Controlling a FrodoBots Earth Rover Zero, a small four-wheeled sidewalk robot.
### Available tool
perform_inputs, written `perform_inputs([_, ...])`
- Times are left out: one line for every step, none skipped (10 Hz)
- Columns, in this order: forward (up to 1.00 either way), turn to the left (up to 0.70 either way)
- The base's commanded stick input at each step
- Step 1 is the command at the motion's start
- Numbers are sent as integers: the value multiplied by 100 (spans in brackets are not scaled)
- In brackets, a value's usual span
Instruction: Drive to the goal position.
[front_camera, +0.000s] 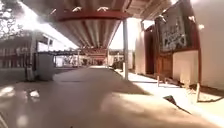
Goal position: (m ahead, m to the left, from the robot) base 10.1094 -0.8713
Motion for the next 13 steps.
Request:
perform_inputs([70, 19])
perform_inputs([70, 3])
perform_inputs([70, 0])
perform_inputs([70, 0])
perform_inputs([70, 0])
perform_inputs([70, 0])
perform_inputs([70, 0])
perform_inputs([70, 0])
perform_inputs([70, 0])
perform_inputs([70, 0])
perform_inputs([70, 0])
perform_inputs([70, 0])
perform_inputs([70, 0])
